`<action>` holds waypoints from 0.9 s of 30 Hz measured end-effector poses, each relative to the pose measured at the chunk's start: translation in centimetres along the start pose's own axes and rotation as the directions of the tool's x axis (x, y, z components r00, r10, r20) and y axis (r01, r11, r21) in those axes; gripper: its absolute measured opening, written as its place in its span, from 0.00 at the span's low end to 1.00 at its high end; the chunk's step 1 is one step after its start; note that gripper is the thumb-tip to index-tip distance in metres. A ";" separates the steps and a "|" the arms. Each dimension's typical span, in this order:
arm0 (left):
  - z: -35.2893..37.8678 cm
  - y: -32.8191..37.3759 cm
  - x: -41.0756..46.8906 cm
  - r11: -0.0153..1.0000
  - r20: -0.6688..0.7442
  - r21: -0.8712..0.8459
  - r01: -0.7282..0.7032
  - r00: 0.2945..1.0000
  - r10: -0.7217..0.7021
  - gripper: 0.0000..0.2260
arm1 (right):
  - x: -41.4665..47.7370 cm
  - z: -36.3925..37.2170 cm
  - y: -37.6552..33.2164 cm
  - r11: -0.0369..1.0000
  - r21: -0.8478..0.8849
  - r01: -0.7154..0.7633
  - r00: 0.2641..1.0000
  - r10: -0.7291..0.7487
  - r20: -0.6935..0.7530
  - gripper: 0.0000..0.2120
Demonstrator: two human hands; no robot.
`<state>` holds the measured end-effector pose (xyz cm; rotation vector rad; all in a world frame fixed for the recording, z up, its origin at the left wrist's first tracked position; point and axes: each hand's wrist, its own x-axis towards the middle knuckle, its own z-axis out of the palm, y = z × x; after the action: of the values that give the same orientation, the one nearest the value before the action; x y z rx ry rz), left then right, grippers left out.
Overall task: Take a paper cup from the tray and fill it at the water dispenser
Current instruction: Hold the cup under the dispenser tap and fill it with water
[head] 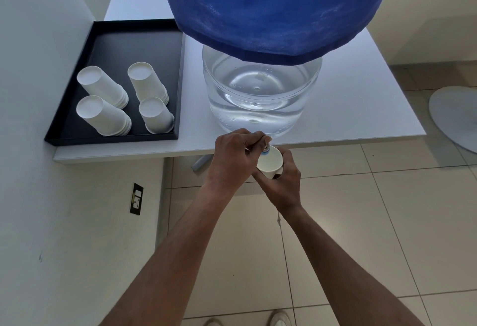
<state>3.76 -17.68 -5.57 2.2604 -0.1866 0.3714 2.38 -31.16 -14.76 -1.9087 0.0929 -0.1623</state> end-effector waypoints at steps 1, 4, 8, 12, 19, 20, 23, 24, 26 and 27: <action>0.1 0.0 0.0 1.000 -0.002 -0.003 0.003 1.000 -0.004 0.05 | 0.0 0.0 0.0 1.000 0.000 0.001 1.000 -0.001 -0.001 0.26; 0.1 0.0 -0.1 1.000 -0.014 -0.006 0.007 1.000 -0.008 0.04 | -0.2 0.0 0.1 1.000 0.000 0.003 1.000 -0.003 -0.011 0.26; 0.1 0.0 -0.3 1.000 -0.028 -0.011 0.010 1.000 -0.010 0.05 | -0.3 0.0 0.0 1.000 0.008 0.009 1.000 -0.009 -0.015 0.26; 0.4 -0.1 -0.4 0.999 -0.046 -0.042 0.027 0.998 -0.029 0.05 | -0.3 0.0 0.1 0.999 0.029 -0.015 1.000 0.015 -0.018 0.26; 0.4 -0.2 -0.5 0.991 -0.065 -0.105 0.089 0.993 -0.096 0.04 | -0.7 0.1 0.2 0.997 0.066 -0.038 0.999 0.040 -0.029 0.26; 0.3 -0.1 -0.6 0.985 -0.064 -0.127 0.115 0.990 -0.124 0.05 | -0.7 0.1 0.2 0.997 0.071 -0.042 0.998 0.044 -0.032 0.26; 0.0 0.3 -0.5 0.954 -0.077 -0.172 0.246 0.962 -0.262 0.11 | -0.7 0.1 0.2 0.995 0.078 -0.054 0.997 0.058 -0.045 0.26; -0.1 0.4 -0.4 0.936 -0.074 -0.173 0.307 0.944 -0.323 0.14 | -0.7 0.2 0.2 0.995 0.079 -0.054 0.997 0.058 -0.047 0.26; -0.2 0.6 0.0 0.857 -0.003 -0.227 0.464 0.879 -0.477 0.18 | -0.7 0.3 0.1 0.995 0.089 -0.051 0.997 0.055 -0.047 0.26; -0.3 0.8 0.1 0.786 0.067 -0.284 0.550 0.829 -0.556 0.19 | -0.7 0.3 0.1 0.994 0.094 -0.049 0.998 0.053 -0.046 0.26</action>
<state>3.63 -17.97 -4.80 1.9019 0.4116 0.0417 1.76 -30.82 -14.98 -1.8084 0.1639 -0.1754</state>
